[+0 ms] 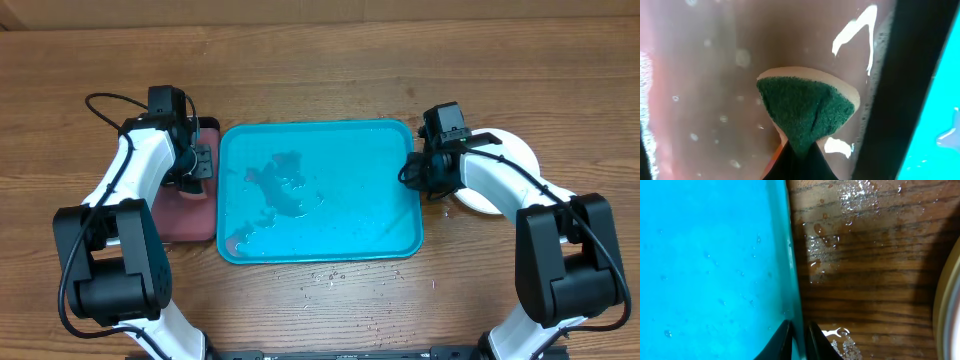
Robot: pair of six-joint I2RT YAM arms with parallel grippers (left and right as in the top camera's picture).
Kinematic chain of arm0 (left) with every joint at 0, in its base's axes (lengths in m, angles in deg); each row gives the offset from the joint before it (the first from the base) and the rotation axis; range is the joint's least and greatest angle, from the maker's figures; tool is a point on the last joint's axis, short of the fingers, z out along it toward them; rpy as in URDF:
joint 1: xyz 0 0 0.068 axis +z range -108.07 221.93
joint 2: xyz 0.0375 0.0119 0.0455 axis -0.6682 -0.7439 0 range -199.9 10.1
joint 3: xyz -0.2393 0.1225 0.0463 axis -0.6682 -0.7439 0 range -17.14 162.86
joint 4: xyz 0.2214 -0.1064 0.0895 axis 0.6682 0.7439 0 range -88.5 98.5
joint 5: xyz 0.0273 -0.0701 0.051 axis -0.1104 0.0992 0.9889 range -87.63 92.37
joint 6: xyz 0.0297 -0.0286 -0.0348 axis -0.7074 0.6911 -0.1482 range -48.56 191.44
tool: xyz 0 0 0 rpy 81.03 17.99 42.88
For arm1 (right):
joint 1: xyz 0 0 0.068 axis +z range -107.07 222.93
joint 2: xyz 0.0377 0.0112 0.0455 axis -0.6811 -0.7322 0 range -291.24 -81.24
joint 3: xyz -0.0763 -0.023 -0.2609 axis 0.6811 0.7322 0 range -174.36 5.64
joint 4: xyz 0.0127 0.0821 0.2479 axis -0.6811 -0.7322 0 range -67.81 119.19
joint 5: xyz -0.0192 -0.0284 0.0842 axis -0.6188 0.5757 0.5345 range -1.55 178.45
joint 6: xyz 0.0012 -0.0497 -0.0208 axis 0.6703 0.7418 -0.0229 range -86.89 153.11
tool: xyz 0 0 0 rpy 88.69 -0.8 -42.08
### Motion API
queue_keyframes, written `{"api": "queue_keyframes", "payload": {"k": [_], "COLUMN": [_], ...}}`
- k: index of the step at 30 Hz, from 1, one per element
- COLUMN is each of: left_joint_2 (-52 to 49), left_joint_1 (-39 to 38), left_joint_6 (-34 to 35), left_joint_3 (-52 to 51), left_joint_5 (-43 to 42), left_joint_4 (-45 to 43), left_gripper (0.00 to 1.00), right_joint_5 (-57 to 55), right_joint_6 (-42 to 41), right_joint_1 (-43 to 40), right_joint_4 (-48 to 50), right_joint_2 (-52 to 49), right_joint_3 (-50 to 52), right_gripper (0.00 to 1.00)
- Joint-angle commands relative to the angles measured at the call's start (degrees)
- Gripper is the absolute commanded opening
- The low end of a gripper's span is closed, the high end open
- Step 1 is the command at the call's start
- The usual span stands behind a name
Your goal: Clean dirty plates on tray and stack at the side
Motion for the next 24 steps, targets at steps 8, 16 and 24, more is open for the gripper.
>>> {"api": "queue_keyframes", "payload": {"k": [8,16,24], "left_joint_2": [-0.5,-0.3,0.0], "left_joint_1": [0.2,0.2,0.3], "left_joint_6": [-0.6,2.6,5.0], "left_joint_3": [0.2,4.4,14.6], "left_joint_5": [2.8,5.3,-4.0], "left_joint_4": [0.2,1.4,10.9], "left_gripper": [0.05,1.00,1.00], "right_joint_5": [-1.4,-5.1,4.3], "right_joint_6": [-1.0,-0.8,5.2], "right_joint_1": [0.3,0.3,0.4], "right_joint_4": [-5.0,-13.5,-18.4], "right_joint_2": [1.7,1.7,1.7], "right_joint_3": [-4.2,-15.8,-24.3], "right_gripper": [0.36,0.50,1.00]}}
